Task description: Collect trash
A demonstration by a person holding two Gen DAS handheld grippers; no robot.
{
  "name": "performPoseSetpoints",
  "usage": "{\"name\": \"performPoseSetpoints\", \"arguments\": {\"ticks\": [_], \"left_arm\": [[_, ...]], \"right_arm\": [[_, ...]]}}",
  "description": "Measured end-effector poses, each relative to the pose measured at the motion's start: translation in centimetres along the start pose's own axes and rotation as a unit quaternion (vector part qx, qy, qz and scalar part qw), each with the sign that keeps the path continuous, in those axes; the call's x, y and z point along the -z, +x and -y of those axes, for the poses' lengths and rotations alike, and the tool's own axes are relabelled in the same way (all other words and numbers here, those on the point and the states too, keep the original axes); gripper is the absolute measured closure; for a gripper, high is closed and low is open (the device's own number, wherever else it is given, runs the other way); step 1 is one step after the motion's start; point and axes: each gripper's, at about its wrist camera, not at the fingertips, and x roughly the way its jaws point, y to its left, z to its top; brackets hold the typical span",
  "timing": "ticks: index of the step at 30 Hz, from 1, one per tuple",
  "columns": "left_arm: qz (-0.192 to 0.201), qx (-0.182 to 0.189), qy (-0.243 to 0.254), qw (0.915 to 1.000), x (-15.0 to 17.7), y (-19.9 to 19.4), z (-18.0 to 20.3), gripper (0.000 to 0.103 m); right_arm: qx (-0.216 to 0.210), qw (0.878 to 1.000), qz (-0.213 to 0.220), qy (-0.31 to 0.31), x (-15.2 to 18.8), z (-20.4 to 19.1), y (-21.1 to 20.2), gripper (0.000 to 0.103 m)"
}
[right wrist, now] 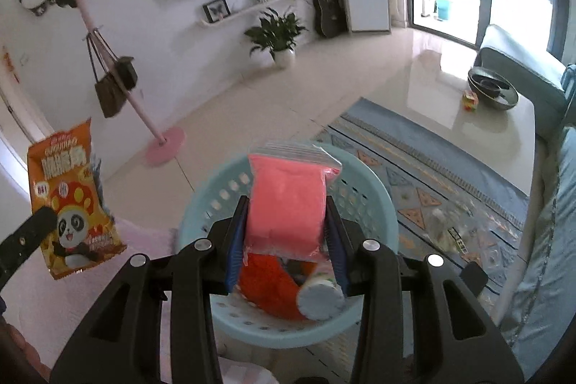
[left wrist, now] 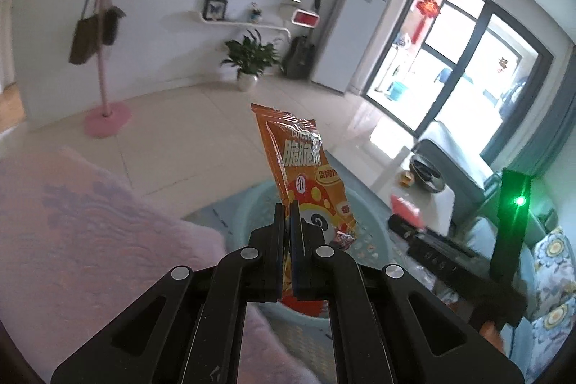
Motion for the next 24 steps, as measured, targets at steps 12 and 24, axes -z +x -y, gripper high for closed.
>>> {"name": "performPoseSetpoints", "arguments": {"ticks": [12, 24], "left_arm": [[0.024, 0.014, 0.011, 0.9995, 1.0, -2.5, 0.6, 0.037], [0.126, -0.068, 0.036, 0.9891, 6.2, -13.7, 1.1, 0.013]], "right_arm": [[-0.015, 0.999, 0.032, -0.016, 0.5, -0.1, -4.0, 0.038], [-0.057, 0.984, 0.134, -0.098, 3.9, -5.6, -14.5, 0.029]]}}
